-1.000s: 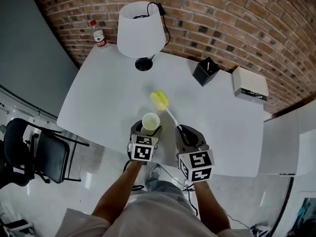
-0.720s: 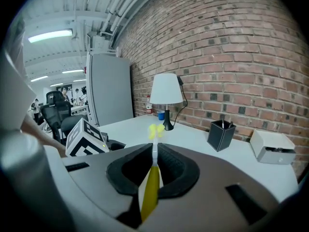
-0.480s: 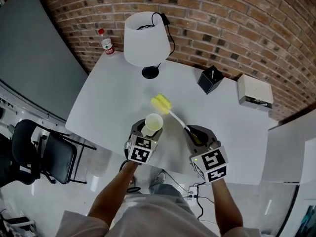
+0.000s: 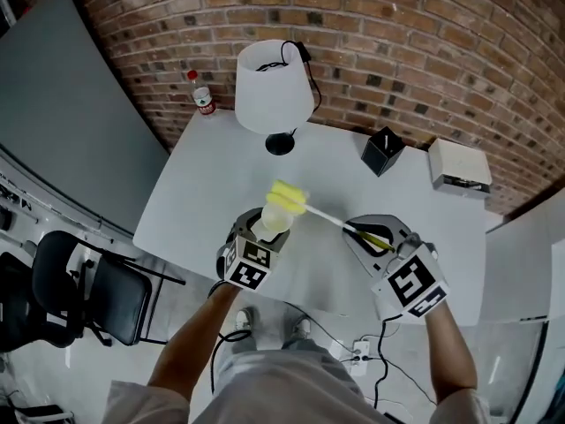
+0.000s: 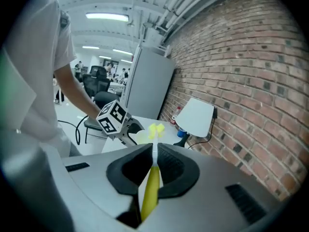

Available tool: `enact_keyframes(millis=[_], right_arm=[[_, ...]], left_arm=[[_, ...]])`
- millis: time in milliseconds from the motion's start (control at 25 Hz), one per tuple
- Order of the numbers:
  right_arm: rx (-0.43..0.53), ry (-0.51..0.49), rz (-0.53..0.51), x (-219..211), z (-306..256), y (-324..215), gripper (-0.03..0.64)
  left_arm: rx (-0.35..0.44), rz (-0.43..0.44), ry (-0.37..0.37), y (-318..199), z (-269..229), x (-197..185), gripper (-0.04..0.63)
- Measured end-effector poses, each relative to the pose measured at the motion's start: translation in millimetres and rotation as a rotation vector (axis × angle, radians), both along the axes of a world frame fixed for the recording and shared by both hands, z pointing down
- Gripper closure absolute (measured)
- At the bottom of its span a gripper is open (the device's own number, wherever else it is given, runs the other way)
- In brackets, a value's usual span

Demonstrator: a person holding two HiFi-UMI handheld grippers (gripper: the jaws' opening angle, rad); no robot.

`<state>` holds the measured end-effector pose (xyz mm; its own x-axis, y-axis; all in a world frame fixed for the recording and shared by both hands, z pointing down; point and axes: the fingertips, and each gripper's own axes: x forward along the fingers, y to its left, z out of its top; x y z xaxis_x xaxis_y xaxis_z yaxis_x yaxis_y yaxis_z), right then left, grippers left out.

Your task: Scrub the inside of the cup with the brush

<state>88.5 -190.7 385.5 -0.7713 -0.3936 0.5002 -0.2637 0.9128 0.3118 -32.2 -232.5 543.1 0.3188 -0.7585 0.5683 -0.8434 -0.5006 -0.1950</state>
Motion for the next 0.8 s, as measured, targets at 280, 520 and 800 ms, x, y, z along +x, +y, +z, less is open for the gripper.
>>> enact_keyframes(millis=[280,520,800], right_arm=[[0.076,0.191,-0.043,-27.3,-16.2,13.9,0.588],[0.151,0.339,-0.094,-56.3,-11.6,29.5,0.588],[0.261,0.505,-0.156,-77.8,-4.4,46.0,0.588]], left_arm=[[0.042,0.13,-0.093,-2.7,-14.4,-25.4,0.304],[0.066,0.229,-0.177,-3.2,-22.1,-43.3,0.304],[0.114,0.355,-0.288,6.7,-24.4,-43.5,0.304]])
